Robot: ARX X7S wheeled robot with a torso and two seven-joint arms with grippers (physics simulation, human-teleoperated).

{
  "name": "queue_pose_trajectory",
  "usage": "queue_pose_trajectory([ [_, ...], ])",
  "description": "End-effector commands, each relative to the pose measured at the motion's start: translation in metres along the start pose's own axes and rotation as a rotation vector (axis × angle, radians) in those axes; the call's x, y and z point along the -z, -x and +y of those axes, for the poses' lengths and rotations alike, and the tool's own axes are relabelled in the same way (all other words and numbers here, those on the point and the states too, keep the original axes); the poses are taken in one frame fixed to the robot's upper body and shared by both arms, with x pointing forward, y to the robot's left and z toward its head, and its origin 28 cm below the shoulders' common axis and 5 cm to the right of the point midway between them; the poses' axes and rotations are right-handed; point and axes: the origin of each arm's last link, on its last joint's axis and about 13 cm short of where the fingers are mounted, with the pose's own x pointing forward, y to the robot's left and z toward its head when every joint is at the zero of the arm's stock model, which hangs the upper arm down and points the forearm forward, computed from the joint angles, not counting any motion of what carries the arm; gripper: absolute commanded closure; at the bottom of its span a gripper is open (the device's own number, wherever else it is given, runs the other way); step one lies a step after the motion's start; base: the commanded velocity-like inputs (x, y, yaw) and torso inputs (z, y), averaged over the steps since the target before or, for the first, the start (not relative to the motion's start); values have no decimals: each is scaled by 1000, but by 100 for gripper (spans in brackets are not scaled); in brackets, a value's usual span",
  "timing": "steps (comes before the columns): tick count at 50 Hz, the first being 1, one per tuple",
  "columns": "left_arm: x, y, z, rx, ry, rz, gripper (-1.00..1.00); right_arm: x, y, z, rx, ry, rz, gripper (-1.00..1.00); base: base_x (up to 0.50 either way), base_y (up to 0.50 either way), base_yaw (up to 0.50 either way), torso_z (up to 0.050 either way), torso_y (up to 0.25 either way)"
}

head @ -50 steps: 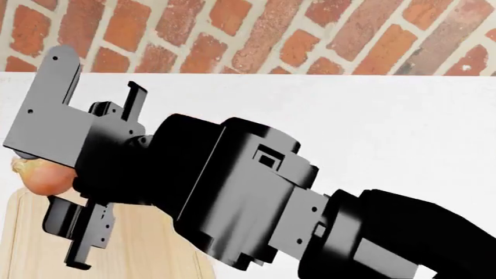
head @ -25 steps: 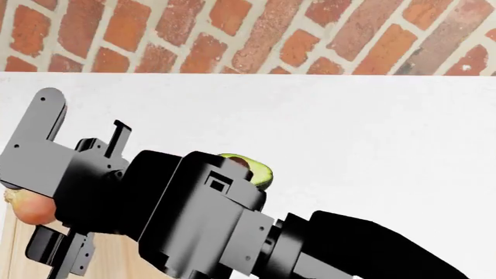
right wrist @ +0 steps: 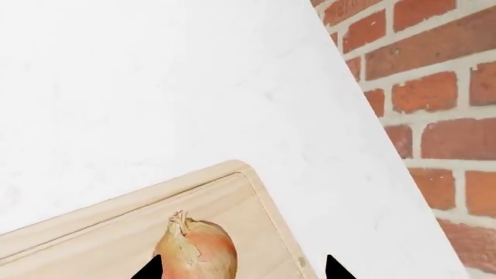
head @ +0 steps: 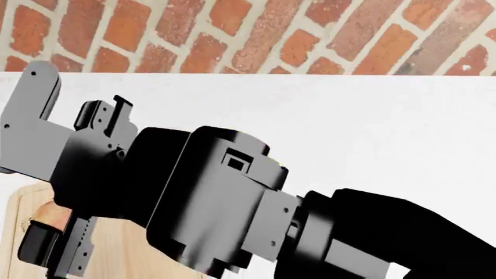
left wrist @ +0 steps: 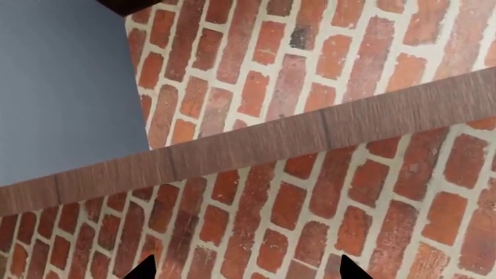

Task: Place the avocado, onion, tomato and bell pepper on the cutting board.

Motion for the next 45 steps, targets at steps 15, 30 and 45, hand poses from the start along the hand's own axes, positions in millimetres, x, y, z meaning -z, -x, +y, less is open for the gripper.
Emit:
queue_pose_trajectory([
  [15, 1, -9, -9, 32, 10, -28, -100, -16, 113, -58, 41, 177, 209, -100, 0, 0, 0, 0, 0],
  [30, 0, -9, -9, 35, 8, -28, -100, -1, 125, -84, 81, 151, 339, -100, 0, 0, 0, 0, 0],
  [45, 0, -13, -12, 41, 3, -25, -100, 19, 111, -93, 96, 107, 375, -100, 0, 0, 0, 0, 0],
])
